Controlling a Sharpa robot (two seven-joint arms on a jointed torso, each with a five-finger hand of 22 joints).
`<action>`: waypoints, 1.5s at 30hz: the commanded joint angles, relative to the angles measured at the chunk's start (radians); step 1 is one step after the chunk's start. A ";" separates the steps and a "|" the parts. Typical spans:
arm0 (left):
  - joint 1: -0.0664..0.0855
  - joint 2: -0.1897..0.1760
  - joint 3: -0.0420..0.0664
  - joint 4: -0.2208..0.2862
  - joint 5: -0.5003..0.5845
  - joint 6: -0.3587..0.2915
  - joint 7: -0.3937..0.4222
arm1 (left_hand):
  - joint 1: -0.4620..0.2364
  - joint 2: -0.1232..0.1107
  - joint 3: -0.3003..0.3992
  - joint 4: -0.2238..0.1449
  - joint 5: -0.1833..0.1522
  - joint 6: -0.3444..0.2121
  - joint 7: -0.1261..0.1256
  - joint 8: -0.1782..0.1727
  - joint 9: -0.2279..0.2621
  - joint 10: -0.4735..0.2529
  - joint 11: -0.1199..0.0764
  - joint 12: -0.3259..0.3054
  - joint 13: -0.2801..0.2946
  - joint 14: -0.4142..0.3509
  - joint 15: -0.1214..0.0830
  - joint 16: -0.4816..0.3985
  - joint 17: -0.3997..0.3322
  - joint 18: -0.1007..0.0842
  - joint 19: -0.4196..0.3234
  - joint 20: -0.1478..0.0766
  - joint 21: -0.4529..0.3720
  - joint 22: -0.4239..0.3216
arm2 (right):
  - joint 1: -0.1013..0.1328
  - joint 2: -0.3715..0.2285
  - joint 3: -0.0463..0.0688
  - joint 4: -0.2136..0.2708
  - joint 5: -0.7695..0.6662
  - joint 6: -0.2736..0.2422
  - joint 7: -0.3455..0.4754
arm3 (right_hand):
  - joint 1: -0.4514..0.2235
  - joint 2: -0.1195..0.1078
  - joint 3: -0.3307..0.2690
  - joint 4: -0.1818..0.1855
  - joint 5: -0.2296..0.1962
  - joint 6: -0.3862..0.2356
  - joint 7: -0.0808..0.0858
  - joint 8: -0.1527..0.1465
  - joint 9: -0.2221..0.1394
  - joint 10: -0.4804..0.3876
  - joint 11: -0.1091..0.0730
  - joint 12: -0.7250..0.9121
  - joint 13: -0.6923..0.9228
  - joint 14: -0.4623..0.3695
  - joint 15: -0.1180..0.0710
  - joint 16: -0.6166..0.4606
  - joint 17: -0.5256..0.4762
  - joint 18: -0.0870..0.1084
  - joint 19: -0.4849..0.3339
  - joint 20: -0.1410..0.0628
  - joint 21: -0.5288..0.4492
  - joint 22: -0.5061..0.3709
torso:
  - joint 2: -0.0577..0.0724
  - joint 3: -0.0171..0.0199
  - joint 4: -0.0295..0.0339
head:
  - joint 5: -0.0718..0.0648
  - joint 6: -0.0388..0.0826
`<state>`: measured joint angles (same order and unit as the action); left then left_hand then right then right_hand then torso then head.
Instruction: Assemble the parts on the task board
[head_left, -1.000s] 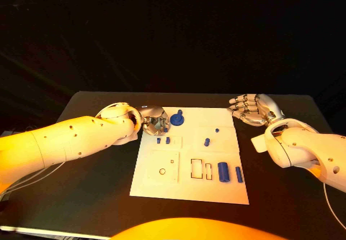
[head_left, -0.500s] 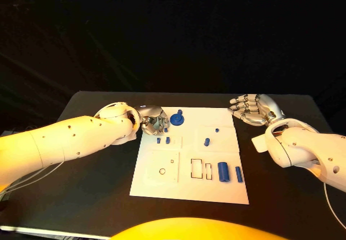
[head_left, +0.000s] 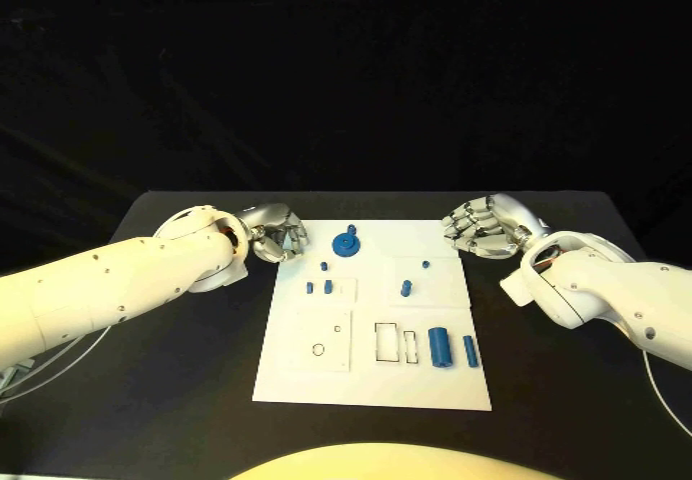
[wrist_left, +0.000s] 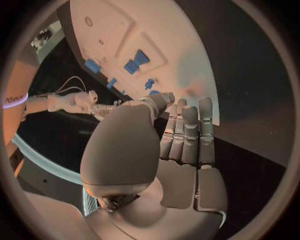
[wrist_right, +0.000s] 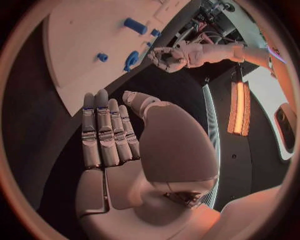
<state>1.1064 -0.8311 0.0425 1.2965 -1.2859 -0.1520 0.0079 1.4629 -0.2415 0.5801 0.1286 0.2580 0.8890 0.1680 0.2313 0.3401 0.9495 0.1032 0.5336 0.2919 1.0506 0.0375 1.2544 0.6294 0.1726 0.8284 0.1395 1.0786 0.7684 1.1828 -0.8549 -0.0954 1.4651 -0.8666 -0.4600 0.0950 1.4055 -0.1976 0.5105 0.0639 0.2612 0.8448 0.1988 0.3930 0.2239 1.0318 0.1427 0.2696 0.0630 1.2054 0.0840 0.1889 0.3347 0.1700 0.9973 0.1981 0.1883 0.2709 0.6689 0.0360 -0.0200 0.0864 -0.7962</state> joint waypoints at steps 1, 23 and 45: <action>0.003 -0.012 0.005 -0.004 0.353 -0.120 0.049 | -0.007 0.006 0.004 0.002 0.000 -0.001 0.008 -0.003 -0.002 -0.017 0.007 -0.002 -0.003 -0.030 0.005 -0.032 -0.049 0.010 -0.008 0.003 -0.014 -0.008 | 0.006 0.006 0.001 -0.008 -0.272 0.168 -0.069 | 0.003 -0.007 -0.020 -0.020 -0.004 0.023 -0.007 -0.011 -0.005 0.030 -0.013 -0.018 0.000 0.066 -0.023 0.038 0.026 0.013 0.048 -0.024 0.051 0.032 | -0.001 -0.0003 0.0007 | -0.031 0.010; -0.001 -0.069 0.011 0.096 1.094 -0.121 0.405 | -0.087 0.019 -0.052 0.082 0.001 -0.059 0.032 -0.018 -0.005 -0.100 0.035 0.039 -0.006 -0.060 0.034 -0.053 -0.079 0.011 0.002 0.032 -0.094 -0.062 | 0.015 0.089 0.000 -0.005 -0.789 0.211 -0.299 | -0.027 -0.035 0.011 -0.014 -0.031 0.106 -0.049 -0.123 -0.025 0.115 -0.054 -0.181 0.002 0.252 -0.071 0.841 0.554 0.011 0.075 -0.097 0.532 0.466 | -0.001 -0.0008 -0.0008 | -0.066 0.022; -0.001 -0.076 0.011 0.108 1.105 -0.123 0.418 | -0.087 0.021 -0.055 0.085 0.001 -0.059 0.032 -0.017 -0.004 -0.103 0.035 0.041 -0.006 -0.060 0.034 -0.051 -0.079 0.011 0.003 0.033 -0.097 -0.064 | 0.006 0.130 -0.011 -0.011 -0.822 0.307 -0.322 | -0.032 -0.042 0.038 0.007 -0.040 0.133 -0.050 -0.102 0.004 0.165 -0.057 -0.166 0.008 0.307 -0.075 1.091 0.789 -0.037 0.249 -0.099 0.802 0.730 | 0.002 0.0027 -0.0019 | -0.062 0.012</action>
<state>1.1052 -0.9065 0.0530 1.4017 -0.1936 -0.2882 0.4052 1.3849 -0.2248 0.5258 0.2098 0.2580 0.8345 0.1998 0.2120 0.3348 0.8523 0.1377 0.5684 0.2866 0.9986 0.0699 1.1991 0.5515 0.1703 0.8304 0.1693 0.9858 0.7054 1.1898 -0.7269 -0.1061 1.4532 -1.6583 -0.1966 -0.2123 1.3739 -0.2291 0.5414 0.0703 0.2242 0.9700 0.1483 0.2861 0.2270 1.1880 0.0857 0.0996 0.0703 1.4634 0.0107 1.2744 1.1236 0.1465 1.2361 0.0985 0.9847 1.0007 0.6707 0.0373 -0.0210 0.0230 -0.7836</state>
